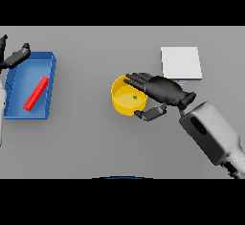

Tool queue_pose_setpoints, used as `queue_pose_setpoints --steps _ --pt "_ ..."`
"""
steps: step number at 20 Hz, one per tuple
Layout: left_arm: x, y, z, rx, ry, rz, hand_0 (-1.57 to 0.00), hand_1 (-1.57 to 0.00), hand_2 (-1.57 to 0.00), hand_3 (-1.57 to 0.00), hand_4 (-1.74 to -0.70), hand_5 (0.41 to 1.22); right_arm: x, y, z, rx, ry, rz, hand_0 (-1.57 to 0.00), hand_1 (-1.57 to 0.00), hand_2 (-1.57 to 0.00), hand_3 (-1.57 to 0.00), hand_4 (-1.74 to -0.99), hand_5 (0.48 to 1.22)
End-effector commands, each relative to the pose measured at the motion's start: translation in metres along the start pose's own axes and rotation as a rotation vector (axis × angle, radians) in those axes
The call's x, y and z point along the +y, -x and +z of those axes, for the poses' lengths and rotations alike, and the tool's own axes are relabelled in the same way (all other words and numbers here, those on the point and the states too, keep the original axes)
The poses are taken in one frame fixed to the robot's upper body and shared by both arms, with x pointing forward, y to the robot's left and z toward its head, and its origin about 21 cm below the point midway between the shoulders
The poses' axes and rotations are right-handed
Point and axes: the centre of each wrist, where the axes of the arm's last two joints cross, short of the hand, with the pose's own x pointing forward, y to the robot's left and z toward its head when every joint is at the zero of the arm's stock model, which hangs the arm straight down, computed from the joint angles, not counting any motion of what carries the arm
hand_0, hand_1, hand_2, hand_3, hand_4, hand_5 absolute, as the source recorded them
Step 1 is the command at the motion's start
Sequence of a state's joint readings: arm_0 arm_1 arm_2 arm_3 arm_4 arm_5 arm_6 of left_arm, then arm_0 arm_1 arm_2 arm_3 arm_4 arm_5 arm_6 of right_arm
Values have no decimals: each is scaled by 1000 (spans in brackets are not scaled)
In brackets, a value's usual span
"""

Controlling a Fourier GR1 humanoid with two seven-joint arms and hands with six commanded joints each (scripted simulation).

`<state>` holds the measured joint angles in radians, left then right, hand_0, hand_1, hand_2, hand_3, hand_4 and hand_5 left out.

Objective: Pick up the red beaker and tilt it to pour out 1 green nut into yellow bowl. Pick up the yellow bowl and place it on the metallic measuring scale.

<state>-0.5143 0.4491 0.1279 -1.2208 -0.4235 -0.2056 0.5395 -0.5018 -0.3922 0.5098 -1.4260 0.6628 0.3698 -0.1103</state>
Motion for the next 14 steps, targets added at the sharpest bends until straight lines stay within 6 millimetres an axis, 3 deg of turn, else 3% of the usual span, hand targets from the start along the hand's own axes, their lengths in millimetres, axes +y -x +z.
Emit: queue_pose_setpoints --steps 1,14 --pt "1 3 1 -6 -2 10 1 1 1 1 -762 720 -7 -2 -4 -12 -17 22 1 1 1 1 -1212 638" --pt "4 0 -1 -16 6 39 1 1 1 1 -798 723 12 4 -33 -31 -217 115 1 1 1 1 -1265 680"
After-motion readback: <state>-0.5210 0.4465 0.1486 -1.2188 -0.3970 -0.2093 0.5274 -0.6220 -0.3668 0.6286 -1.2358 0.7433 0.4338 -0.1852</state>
